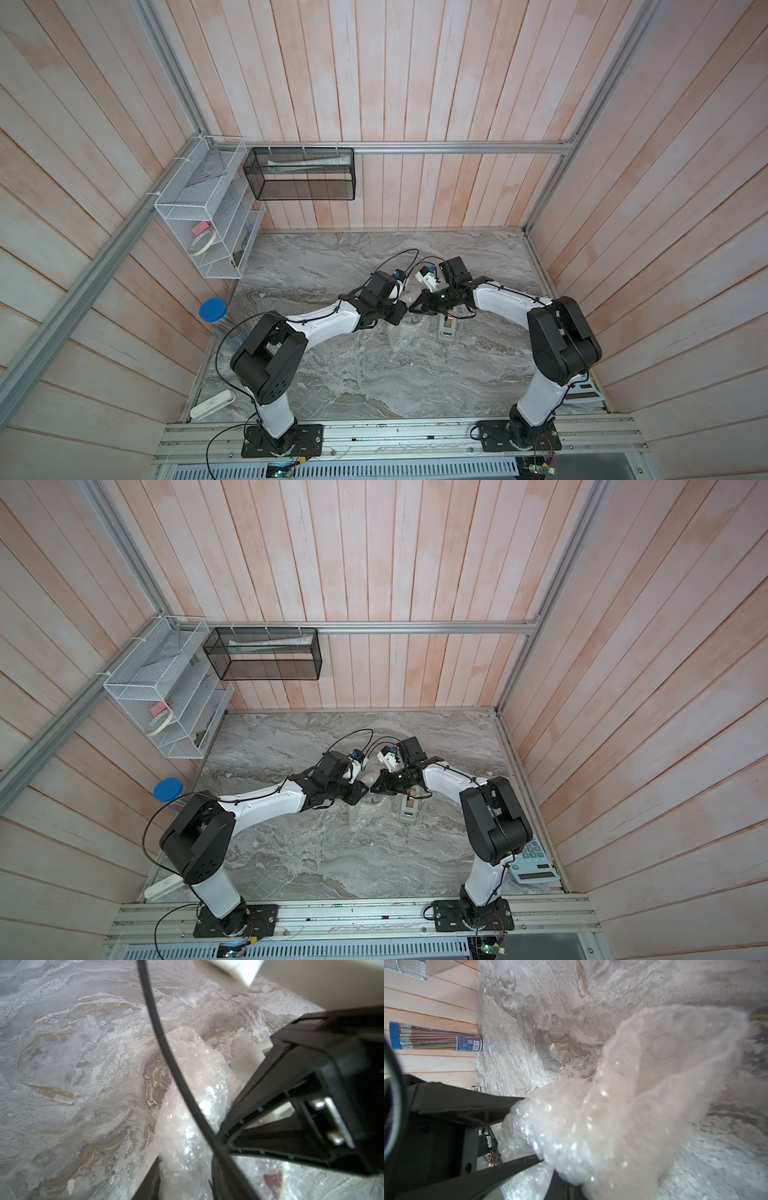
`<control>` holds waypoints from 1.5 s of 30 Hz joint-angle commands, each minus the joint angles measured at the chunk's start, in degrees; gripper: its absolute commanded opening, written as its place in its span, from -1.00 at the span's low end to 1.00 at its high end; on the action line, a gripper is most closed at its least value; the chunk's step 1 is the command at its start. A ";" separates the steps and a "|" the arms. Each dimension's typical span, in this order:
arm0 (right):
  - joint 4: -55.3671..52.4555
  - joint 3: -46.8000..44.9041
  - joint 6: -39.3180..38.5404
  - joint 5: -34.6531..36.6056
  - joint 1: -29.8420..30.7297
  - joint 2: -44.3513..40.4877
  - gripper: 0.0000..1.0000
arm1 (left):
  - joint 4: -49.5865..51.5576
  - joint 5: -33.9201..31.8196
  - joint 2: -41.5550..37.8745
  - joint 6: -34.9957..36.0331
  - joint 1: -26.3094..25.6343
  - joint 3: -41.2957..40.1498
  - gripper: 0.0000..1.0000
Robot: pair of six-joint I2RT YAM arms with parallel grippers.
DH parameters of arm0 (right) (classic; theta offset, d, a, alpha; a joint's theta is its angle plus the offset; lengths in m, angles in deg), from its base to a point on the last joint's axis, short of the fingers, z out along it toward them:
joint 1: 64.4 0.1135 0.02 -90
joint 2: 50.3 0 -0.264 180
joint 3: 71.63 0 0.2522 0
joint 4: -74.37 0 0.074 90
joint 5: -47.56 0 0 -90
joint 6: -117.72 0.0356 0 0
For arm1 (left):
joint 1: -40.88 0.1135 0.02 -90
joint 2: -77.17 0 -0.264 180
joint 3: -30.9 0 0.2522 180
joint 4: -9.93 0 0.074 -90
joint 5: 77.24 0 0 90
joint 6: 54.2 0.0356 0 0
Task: Wrap mugs in bubble wrap
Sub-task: Stick the tape on the bubble wrap.
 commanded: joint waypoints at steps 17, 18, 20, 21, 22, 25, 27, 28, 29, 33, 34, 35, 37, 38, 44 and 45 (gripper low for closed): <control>-2.49 -2.55 0.23 5.62 1.90 -0.70 -1.00 | -2.55 -2.00 -1.52 -1.19 -1.26 -0.03 -0.10; -2.37 -2.73 0.26 5.73 1.89 -0.83 -1.00 | -2.32 -2.31 -1.05 -1.23 -1.26 0.39 -0.10; -2.19 -3.14 0.44 5.82 1.98 -1.00 -1.00 | -2.32 -2.81 -0.18 -1.18 -1.26 0.86 -0.09; -2.14 -3.32 0.48 5.84 2.00 -1.10 -1.00 | -2.23 -3.22 0.37 -1.26 -1.26 1.10 -0.09; -2.07 -3.41 0.44 5.83 2.06 -1.18 -1.00 | -1.91 -3.67 0.88 -1.44 -1.26 1.45 -0.09; -2.19 -3.27 0.35 5.96 2.14 -1.36 -1.00 | -1.59 -4.69 1.53 -1.72 -1.26 1.61 -0.09; -2.36 -3.19 0.23 6.13 2.30 -1.41 -1.00 | -1.71 -4.94 1.70 -1.93 -1.26 1.61 -0.09; -2.55 -3.15 0.11 6.29 2.34 -1.35 -1.00 | -1.43 -5.24 2.09 -1.89 -1.29 1.70 -0.09; -2.79 -3.07 -0.02 6.50 2.43 -1.36 -1.00 | -1.20 -5.41 2.47 -1.87 -1.26 1.94 -0.09; -3.45 -2.93 -0.35 7.22 2.78 -1.67 -1.00 | -1.16 -5.04 3.58 -2.28 -1.26 2.06 -0.10; -3.67 -3.05 -0.24 7.23 2.83 -2.01 -1.00 | -1.17 -4.97 3.67 -2.31 -1.26 2.13 -0.10; -3.72 -3.13 -0.15 7.35 2.91 -2.35 -1.00 | -1.17 -4.95 3.69 -2.39 -1.26 2.17 -0.11; -4.07 -3.26 -0.04 7.36 3.03 -3.34 -0.91 | -0.92 -4.95 3.97 -2.44 -1.26 2.36 -0.13; -4.16 -3.45 0.13 7.36 3.05 -3.85 -0.88 | -0.83 -4.95 4.03 -2.43 -1.26 2.35 -0.13; -4.38 -4.01 0.96 7.37 3.05 -6.94 -0.72 | -0.56 -4.86 3.97 -2.53 -1.34 2.27 -0.18; -4.27 -4.11 1.23 7.42 3.05 -7.40 -0.66 | -0.52 -4.86 3.97 -2.43 -1.30 2.27 -0.18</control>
